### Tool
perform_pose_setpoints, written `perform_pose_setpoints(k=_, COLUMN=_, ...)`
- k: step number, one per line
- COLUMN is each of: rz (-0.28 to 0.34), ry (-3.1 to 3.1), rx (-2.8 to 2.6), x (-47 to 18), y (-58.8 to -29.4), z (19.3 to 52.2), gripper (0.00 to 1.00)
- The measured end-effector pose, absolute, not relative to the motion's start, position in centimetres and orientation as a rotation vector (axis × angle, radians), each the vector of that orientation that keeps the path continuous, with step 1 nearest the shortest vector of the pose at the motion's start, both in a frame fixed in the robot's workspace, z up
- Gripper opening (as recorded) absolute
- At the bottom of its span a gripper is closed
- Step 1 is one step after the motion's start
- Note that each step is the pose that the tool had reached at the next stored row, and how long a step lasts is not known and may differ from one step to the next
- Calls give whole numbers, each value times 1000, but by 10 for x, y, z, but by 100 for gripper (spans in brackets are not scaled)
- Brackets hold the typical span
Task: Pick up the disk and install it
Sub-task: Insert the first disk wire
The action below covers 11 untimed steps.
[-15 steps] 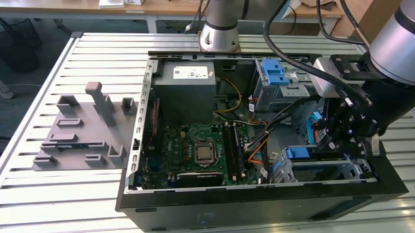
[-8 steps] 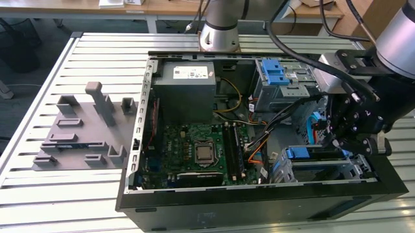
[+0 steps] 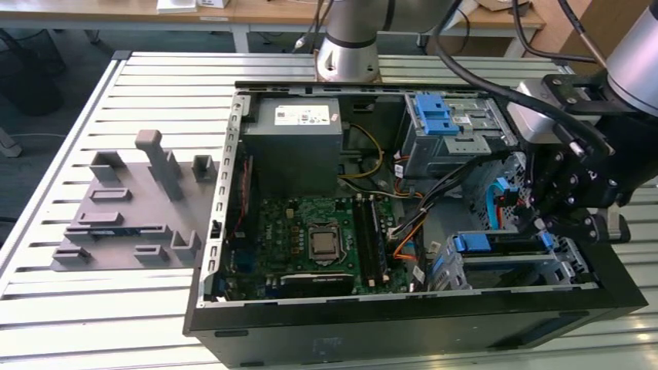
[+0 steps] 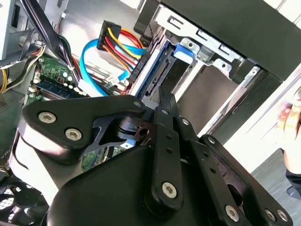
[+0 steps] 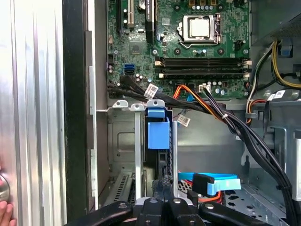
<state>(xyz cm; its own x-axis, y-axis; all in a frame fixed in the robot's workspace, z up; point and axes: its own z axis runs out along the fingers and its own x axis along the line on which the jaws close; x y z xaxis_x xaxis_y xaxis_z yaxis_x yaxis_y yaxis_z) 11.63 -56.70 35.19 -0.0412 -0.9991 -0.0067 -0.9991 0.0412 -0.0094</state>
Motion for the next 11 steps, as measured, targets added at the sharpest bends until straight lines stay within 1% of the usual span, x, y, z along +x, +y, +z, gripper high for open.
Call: perform_pose_setpoints(k=11, rz=-3, ry=2258, rx=-2167, x=125, y=-560, z=354, gripper=11)
